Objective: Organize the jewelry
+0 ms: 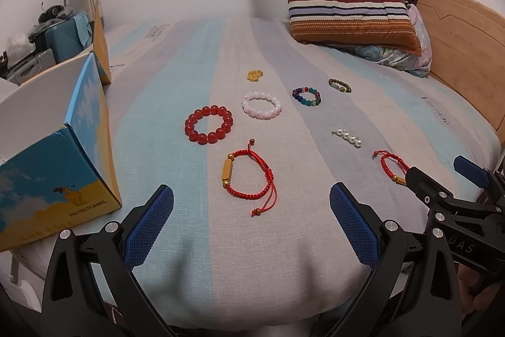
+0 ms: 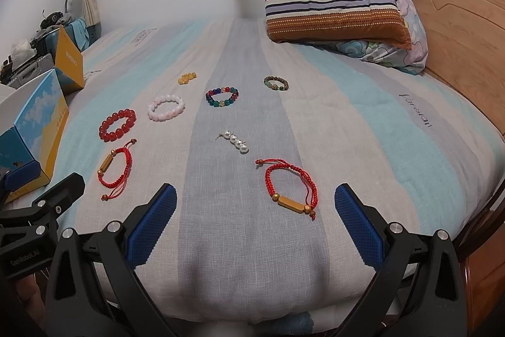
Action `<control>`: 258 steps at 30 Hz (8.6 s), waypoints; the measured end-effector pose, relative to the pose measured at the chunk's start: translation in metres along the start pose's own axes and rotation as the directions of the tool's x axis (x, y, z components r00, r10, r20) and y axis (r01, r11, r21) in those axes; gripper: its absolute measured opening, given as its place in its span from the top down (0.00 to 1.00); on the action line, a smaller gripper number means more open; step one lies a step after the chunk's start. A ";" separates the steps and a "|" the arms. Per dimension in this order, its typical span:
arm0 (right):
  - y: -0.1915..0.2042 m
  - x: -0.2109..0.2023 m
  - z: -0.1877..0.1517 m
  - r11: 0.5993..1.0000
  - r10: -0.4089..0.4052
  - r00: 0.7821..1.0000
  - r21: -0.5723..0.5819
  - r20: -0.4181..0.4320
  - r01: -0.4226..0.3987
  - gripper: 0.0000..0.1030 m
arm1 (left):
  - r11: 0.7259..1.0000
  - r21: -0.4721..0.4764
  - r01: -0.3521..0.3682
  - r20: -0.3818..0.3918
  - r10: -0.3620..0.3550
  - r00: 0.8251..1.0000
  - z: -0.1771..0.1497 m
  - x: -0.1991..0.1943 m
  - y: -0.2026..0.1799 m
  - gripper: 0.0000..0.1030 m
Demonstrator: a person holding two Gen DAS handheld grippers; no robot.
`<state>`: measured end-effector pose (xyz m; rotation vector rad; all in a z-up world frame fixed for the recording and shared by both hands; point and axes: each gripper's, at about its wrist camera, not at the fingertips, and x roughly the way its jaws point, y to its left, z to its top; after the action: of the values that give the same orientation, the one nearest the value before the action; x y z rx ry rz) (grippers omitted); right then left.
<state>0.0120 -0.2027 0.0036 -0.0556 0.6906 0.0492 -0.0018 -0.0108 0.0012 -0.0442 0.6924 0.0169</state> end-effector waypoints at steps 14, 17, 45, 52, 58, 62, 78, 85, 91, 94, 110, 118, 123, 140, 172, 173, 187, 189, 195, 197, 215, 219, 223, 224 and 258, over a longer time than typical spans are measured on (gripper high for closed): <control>0.000 0.000 0.000 1.000 -0.001 1.000 0.002 0.001 0.001 0.07 | 1.000 -0.001 -0.005 0.001 0.005 1.000 0.000 0.000 0.001 0.05; 0.000 0.000 0.000 1.000 -0.002 1.000 0.001 0.001 0.002 0.07 | 1.000 0.000 -0.005 0.001 0.005 1.000 0.000 0.000 0.001 0.05; -0.003 0.007 0.048 0.998 0.040 0.999 -0.051 -0.029 -0.041 0.07 | 1.000 -0.011 -0.019 -0.005 0.019 1.000 0.054 0.003 0.016 0.06; 0.014 0.043 0.076 0.991 0.047 0.994 -0.121 -0.100 -0.059 0.07 | 1.000 -0.022 -0.016 -0.096 0.014 0.995 0.093 0.042 0.023 0.05; 0.028 0.092 0.089 0.986 0.079 0.977 -0.126 -0.198 -0.105 0.07 | 0.999 -0.021 -0.027 -0.190 0.023 0.981 0.108 0.097 0.030 0.05; 0.031 0.119 0.085 0.985 0.081 0.970 -0.131 -0.229 -0.113 0.07 | 0.999 -0.023 -0.039 -0.223 0.033 0.974 0.105 0.129 0.038 0.05; 0.024 0.174 0.060 0.988 0.094 0.940 -0.087 -0.329 -0.130 0.25 | 0.999 -0.009 -0.050 -0.298 0.045 0.954 0.080 0.189 0.059 0.09; 0.025 0.172 0.059 0.984 0.128 0.934 -0.075 -0.333 -0.162 0.59 | 0.999 -0.028 -0.040 -0.286 0.030 0.958 0.079 0.182 0.063 0.45; 0.025 0.169 0.060 0.984 0.123 0.937 -0.079 -0.326 -0.157 0.84 | 0.998 -0.053 -0.020 -0.287 0.004 0.958 0.080 0.175 0.066 0.70; 0.025 0.167 0.059 0.985 0.118 0.941 -0.080 -0.316 -0.150 0.90 | 0.998 -0.068 -0.003 -0.280 -0.016 0.960 0.081 0.172 0.067 0.76; 0.019 0.145 0.068 0.986 0.131 0.960 -0.067 -0.247 -0.152 0.90 | 0.998 -0.070 0.000 -0.237 -0.017 0.971 0.088 0.153 0.069 0.87; 0.014 0.132 0.074 0.986 0.143 0.966 -0.052 -0.214 -0.157 0.90 | 0.997 -0.073 0.017 -0.189 -0.030 0.981 0.095 0.132 0.066 0.87; 0.011 0.125 0.078 0.986 0.149 0.970 -0.046 -0.194 -0.161 0.90 | 0.997 -0.069 0.031 -0.159 -0.042 0.986 0.100 0.118 0.063 0.87; 0.012 0.110 0.088 0.988 0.151 0.976 -0.021 -0.155 -0.156 0.90 | 0.998 -0.062 0.031 -0.100 -0.038 0.994 0.116 0.084 0.059 0.87; 0.263 -0.026 0.156 0.891 0.381 0.922 -0.240 -0.071 -0.387 0.90 | 0.962 -0.204 -0.180 -0.005 0.183 0.983 0.118 -0.089 0.234 0.87; 0.278 -0.027 0.153 0.880 0.395 0.915 -0.255 -0.081 -0.402 0.90 | 0.956 -0.214 -0.198 -0.015 0.200 0.980 0.113 -0.092 0.246 0.87; 0.401 0.003 0.100 0.783 0.443 0.849 -0.338 -0.287 -0.523 0.90 | 0.898 -0.293 -0.328 -0.191 0.281 0.940 0.040 -0.085 0.348 0.87; 0.409 0.011 0.095 0.784 0.428 0.847 -0.335 -0.316 -0.522 0.90 | 0.894 -0.303 -0.332 -0.211 0.277 0.938 0.034 -0.078 0.355 0.87; 0.419 0.027 0.084 0.797 0.390 0.844 -0.324 -0.368 -0.510 0.90 | 0.886 -0.309 -0.346 -0.250 0.275 0.928 0.022 -0.063 0.363 0.87; 0.420 0.030 0.082 0.798 0.385 0.844 -0.325 -0.373 -0.508 0.90 | 0.885 -0.311 -0.347 -0.257 0.273 0.927 0.020 -0.060 0.364 0.87; 0.402 -0.013 0.090 0.779 0.450 0.844 -0.333 -0.293 -0.531 0.27 | 0.858 -0.327 -0.396 -0.167 0.360 0.918 0.035 -0.102 0.350 0.37; 0.372 -0.036 0.103 0.797 0.453 0.865 -0.336 -0.216 -0.501 0.14 | 0.861 -0.325 -0.393 -0.112 0.377 0.919 0.042 -0.120 0.333 0.18; 0.338 -0.055 0.112 0.814 0.445 0.881 -0.338 -0.159 -0.472 0.08 | 0.872 -0.313 -0.376 -0.077 0.371 0.925 0.051 -0.127 0.313 0.10; 0.328 -0.060 0.114 0.822 0.441 0.886 -0.334 -0.141 -0.462 0.08 | 0.876 -0.311 -0.369 -0.069 0.366 0.928 0.053 -0.128 0.309 0.09; 0.002 0.011 0.075 0.993 0.116 0.983 -0.004 -0.139 -0.118 0.07 | 0.999 -0.037 -0.006 -0.113 0.002 0.994 0.080 0.014 0.051 0.06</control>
<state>0.0680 -0.1950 0.0545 -0.0300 0.8321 0.1635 0.0586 0.0438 0.0519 -0.0803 0.8053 0.0314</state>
